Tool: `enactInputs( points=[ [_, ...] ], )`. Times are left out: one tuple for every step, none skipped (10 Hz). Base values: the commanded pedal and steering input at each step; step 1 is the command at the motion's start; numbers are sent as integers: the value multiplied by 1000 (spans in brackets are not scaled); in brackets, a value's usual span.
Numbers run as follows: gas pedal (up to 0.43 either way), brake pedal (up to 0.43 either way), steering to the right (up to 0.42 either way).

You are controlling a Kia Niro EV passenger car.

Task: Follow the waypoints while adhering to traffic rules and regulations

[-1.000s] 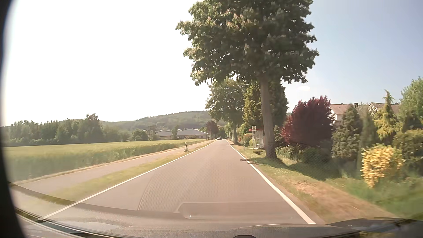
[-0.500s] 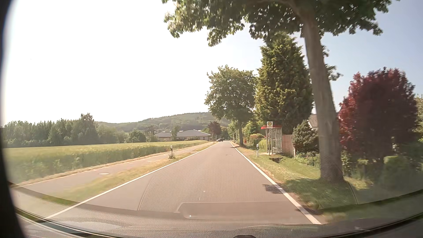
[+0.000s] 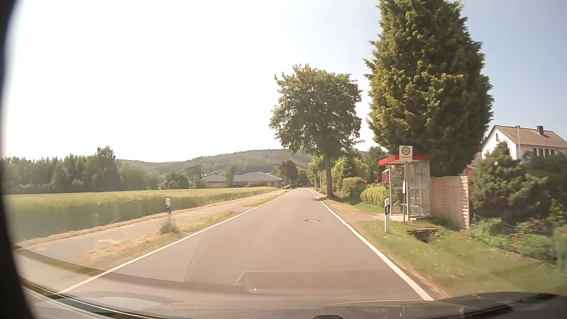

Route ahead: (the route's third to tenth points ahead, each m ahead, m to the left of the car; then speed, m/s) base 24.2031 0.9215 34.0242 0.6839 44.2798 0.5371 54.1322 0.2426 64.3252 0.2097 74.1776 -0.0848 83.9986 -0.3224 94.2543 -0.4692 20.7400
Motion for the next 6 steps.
enactInputs(
  points=[
    [268, 0, -1],
    [268, 0, -1],
    [268, 0, -2],
    [260, 0, -1],
    [248, 0, -1],
    [248, 0, -1]
  ],
)
